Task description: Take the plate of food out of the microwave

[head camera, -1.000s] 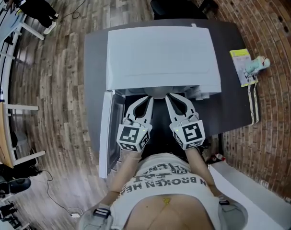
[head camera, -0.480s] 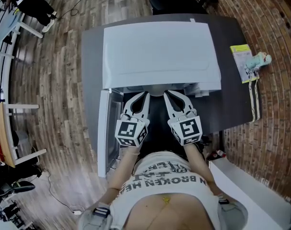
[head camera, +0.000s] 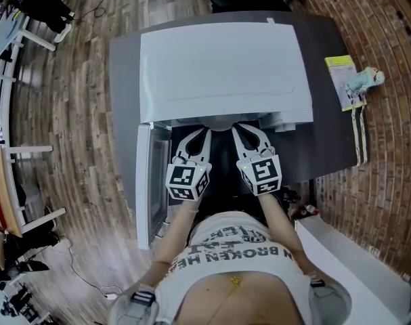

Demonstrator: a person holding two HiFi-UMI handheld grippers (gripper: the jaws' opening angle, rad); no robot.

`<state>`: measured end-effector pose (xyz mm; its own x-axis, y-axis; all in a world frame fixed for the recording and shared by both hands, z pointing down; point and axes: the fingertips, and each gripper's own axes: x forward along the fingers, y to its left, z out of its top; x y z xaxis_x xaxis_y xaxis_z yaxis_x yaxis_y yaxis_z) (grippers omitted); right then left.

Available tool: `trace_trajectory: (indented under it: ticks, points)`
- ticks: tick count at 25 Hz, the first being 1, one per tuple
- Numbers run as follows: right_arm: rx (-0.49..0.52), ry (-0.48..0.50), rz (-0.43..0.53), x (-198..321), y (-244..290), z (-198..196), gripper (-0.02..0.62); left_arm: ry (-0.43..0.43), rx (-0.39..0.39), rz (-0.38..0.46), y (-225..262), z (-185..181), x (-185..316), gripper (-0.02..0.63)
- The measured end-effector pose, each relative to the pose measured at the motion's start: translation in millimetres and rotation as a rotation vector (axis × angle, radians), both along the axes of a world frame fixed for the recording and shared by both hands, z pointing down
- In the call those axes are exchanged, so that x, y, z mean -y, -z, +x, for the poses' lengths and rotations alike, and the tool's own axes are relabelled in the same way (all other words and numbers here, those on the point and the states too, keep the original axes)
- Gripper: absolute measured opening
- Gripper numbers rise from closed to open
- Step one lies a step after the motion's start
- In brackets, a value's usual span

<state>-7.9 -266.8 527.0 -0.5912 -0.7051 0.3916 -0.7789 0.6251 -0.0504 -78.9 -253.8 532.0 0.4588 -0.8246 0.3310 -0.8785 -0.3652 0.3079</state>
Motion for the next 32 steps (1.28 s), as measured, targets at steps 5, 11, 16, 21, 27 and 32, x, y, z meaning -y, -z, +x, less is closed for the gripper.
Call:
trace_trajectory:
  ticks: [5, 11, 16, 21, 27, 32]
  points:
    - [0.019, -0.032, -0.079, 3.1, -26.7, 5.0, 0.008, -0.011, 0.005, -0.039, -19.8, 2.4, 1.0, 0.007]
    - [-0.026, -0.040, -0.139, 3.5, -58.2, 8.6, 0.008, -0.024, 0.007, -0.094, -44.4, 5.9, 2.6, 0.006]
    - [-0.035, -0.052, -0.177, 4.4, -73.0, 9.2, 0.008, -0.031, -0.003, -0.138, -60.6, 7.3, 3.4, 0.006]
    - [-0.039, -0.066, -0.200, 6.7, -82.9, 11.7, 0.008, -0.019, -0.042, -0.185, -74.9, 5.5, 6.1, 0.006]
    - [-0.012, -0.090, -0.227, 11.6, -89.9, 13.0, 0.008, 0.005, -0.108, -0.242, -86.7, 3.2, 9.9, 0.007]
    - [0.119, -0.169, -0.292, 15.8, -93.0, 19.9, 0.016, 0.107, -0.270, -0.304, -94.8, -5.3, 9.5, 0.035]
